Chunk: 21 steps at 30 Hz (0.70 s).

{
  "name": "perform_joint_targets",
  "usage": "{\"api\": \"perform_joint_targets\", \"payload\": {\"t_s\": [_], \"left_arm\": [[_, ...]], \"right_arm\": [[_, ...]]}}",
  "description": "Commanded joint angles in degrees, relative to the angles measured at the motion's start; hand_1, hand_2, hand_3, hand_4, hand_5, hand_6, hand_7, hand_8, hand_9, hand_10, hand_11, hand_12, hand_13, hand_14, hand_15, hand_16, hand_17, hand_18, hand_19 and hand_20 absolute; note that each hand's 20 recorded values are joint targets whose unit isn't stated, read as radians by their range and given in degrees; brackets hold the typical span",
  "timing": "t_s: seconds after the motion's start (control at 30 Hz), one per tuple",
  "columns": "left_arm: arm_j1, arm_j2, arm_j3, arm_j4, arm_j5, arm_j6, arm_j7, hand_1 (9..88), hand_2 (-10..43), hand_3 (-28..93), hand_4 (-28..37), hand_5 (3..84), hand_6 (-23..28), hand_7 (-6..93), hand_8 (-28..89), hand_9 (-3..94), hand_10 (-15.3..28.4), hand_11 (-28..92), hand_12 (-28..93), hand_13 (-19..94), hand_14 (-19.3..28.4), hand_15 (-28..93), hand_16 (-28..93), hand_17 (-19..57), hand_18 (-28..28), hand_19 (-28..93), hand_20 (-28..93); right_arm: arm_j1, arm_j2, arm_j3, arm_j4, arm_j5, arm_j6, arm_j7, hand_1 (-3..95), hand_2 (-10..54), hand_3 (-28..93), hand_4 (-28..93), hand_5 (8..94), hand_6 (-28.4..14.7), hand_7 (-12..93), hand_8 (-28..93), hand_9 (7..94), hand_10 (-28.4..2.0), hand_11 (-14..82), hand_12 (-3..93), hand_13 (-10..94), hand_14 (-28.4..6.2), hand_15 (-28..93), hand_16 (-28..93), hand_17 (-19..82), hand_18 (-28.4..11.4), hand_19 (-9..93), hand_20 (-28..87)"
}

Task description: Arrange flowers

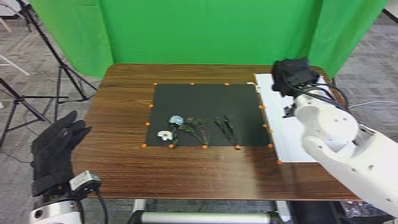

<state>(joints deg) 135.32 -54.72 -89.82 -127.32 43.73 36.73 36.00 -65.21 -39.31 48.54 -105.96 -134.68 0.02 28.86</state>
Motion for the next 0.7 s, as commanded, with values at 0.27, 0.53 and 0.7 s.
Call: {"api": "perform_joint_targets", "payload": {"t_s": [0.27,0.53,0.7], "left_arm": [[-0.27,-0.92,-0.15,-0.08,1.37,-0.86,-2.15,26.4,3.0,82,-18.6,43.4,12.8,16.3,-10,35.5,21.0,43,7,27,28.2,69,-19,-8.0,23.0,57,18],[-0.68,-1.25,-0.35,0.1,2.1,-1.49,-2.71,26.3,3.0,82,-18.5,43.4,12.8,16.2,-10,35.6,21.1,43,7,27,28.1,69,-19,-8.0,23.0,57,18],[-1.74,-1.37,-0.18,0.47,2.58,-2.01,-3.24,26.4,3.1,82,-18.5,43.4,12.8,16.1,-10,35.6,21.1,43,7,27,28.2,69,-19,-8.0,22.9,57,18]], "right_arm": [[6.59,-15.44,-13.06,1.64,-2.54,-0.64,-3.2,57.9,-9.5,78,-28,76.8,-0.4,32,5,88.3,-6.8,16.9,40.0,71,-7.6,82,30,21,-24.7,78,32],[4.89,-21.55,-13.96,4.79,-5.99,-2.15,-4.59,57.8,-9.5,78,-28,76.8,-0.3,32,5,88.4,-6.6,17.0,40.0,71,-7.5,82,31,21,-24.7,78,32],[5.21,-24.11,-14.52,6.97,-6.45,-2.71,-3.94,57.7,-9.5,78,-28,76.9,-0.3,32,5,88.5,-6.5,17.0,39.9,72,-7.3,82,31,21,-24.6,77,32]]}}
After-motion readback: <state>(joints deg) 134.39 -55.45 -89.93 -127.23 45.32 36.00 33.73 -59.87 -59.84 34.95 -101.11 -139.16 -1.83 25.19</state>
